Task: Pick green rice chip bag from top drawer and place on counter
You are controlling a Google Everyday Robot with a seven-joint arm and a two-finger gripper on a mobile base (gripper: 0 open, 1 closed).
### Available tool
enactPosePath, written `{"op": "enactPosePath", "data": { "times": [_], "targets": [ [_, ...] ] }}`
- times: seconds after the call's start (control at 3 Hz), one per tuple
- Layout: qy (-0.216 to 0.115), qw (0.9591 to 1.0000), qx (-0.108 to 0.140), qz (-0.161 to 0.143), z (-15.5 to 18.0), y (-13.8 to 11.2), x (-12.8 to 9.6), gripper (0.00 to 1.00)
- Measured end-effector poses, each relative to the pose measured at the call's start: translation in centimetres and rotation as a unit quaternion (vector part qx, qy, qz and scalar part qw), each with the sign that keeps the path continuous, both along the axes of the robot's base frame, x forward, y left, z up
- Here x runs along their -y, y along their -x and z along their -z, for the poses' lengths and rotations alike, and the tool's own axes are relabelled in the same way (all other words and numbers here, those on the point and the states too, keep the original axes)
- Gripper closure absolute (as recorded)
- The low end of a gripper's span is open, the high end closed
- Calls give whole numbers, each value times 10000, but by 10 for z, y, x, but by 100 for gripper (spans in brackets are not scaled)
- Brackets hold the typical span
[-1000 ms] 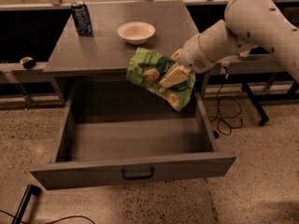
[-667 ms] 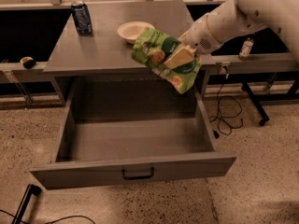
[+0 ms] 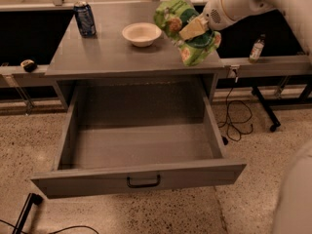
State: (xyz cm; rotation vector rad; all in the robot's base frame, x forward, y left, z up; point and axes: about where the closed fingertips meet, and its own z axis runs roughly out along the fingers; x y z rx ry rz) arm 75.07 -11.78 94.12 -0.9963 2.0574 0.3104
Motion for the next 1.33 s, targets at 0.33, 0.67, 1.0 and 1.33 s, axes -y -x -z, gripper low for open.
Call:
{"op": "enactPosePath", "data": {
  "times": [0.33, 0.67, 1.0, 1.33],
  "targets": [
    [-140, 9969, -142, 759, 12, -44, 2, 100],
    [-399, 9902, -252, 1315, 29, -73, 6, 100],
    [-619, 9832, -354, 1682, 44, -89, 7, 100],
    [-857, 9774, -479, 1872, 57, -95, 7, 83]
  ]
}}
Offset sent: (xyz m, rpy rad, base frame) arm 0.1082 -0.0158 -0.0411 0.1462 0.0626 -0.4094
